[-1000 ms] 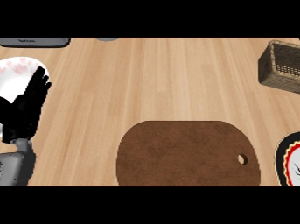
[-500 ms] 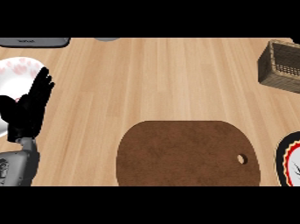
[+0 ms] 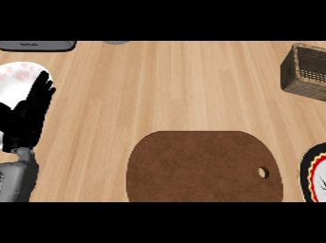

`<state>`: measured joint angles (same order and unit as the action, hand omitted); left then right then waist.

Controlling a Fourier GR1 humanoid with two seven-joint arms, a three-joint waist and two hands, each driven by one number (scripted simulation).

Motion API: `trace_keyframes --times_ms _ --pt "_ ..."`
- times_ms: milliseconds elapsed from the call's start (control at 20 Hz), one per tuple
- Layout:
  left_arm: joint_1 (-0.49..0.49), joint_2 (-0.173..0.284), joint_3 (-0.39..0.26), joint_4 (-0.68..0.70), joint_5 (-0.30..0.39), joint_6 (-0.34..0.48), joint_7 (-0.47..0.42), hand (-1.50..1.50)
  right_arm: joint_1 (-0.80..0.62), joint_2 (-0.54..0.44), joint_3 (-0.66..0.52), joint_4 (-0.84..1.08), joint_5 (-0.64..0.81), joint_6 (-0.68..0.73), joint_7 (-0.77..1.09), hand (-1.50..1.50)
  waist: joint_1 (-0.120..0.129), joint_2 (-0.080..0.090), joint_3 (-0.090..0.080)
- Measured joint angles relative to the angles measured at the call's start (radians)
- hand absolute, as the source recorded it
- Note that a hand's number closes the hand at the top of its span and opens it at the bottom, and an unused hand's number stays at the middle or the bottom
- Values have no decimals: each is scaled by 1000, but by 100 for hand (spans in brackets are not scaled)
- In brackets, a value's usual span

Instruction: Pick the tomato from the cutting board and place it in the basket

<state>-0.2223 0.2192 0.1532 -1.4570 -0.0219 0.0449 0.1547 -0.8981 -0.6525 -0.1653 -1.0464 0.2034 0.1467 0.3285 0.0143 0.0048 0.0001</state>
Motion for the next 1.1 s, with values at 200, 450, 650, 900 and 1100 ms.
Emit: trace_keyframes --times_ms 200,450,650,900,1100 --pt "7 -17 -14 -17 -12 13 10 0 -34 -13 -37 112 -16 34 -62 150 0 -1 0" --pt "14 -15 -16 -23 -13 7 7 0 -49 -109 69 121 137 41 -220 150 5 4 -1" --pt "14 -20 -17 -29 -8 6 9 0 -26 -161 164 98 292 -49 -370 150 12 6 0" --pt "20 -22 -19 -22 -12 3 -1 0 -64 -162 208 200 424 -167 -496 150 15 5 0" --pt "4 -26 -15 10 -17 7 -18 0 -148 -130 213 327 492 -211 -537 150 14 5 0"
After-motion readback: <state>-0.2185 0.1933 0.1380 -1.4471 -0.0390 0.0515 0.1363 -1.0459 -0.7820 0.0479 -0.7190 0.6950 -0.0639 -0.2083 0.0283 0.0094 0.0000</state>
